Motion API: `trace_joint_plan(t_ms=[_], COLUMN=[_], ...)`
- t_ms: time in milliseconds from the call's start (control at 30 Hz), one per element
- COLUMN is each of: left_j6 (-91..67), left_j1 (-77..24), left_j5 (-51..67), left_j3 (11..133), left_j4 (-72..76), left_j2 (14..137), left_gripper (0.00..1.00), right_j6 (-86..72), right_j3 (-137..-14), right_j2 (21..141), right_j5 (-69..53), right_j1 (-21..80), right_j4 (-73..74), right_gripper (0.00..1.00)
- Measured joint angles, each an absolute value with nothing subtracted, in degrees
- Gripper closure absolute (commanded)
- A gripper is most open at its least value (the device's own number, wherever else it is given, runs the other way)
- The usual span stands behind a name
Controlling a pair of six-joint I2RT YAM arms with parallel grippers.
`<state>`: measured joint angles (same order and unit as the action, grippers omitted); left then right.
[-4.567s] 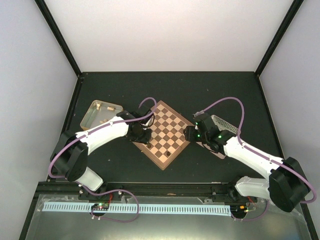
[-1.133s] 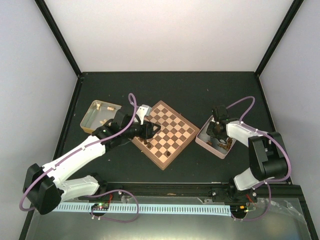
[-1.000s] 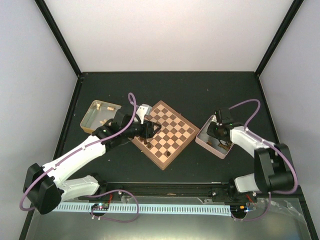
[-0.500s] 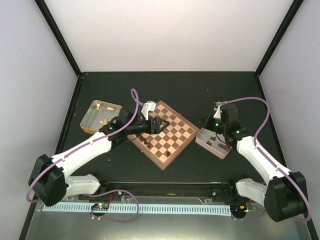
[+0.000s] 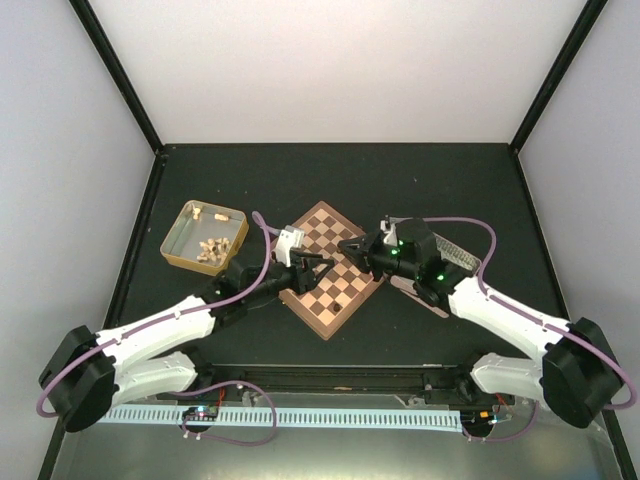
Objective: Set up the chess pieces on the board
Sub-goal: Place the chess piece on the chessboard.
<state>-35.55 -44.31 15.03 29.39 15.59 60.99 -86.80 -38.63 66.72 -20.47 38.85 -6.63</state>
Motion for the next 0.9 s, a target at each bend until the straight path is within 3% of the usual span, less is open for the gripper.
trace_joint_plan(t_ms=[133, 300, 600, 900], left_j6=[-34.70, -33.45, -31.22, -27.97], left_j1=[-44.34, -44.34, -44.34, -44.34], left_j5=[14.41, 14.11, 13.54, 12.01], left_j3=[28.99, 28.99, 28.99, 29.67], left_j4=[18.61, 21.04, 20.49, 18.15], left_j2=[59.55, 59.33, 60.12, 60.12], left_gripper=[0.54, 0.64, 0.62, 0.78], right_j6=[-91.50, -94.67, -99.02, -101.32], right_j3=[-38.63, -38.65, -38.65, -38.65], right_j2=[69.01, 70.87, 71.72, 71.72], right_j5=[-20.53, -21.30, -23.18, -24.45], right_j1=[40.82, 42.02, 42.15, 42.15], right_j4=[-8.71, -11.00, -14.26, -16.78], right_gripper=[0.88, 0.87, 0.87, 0.87])
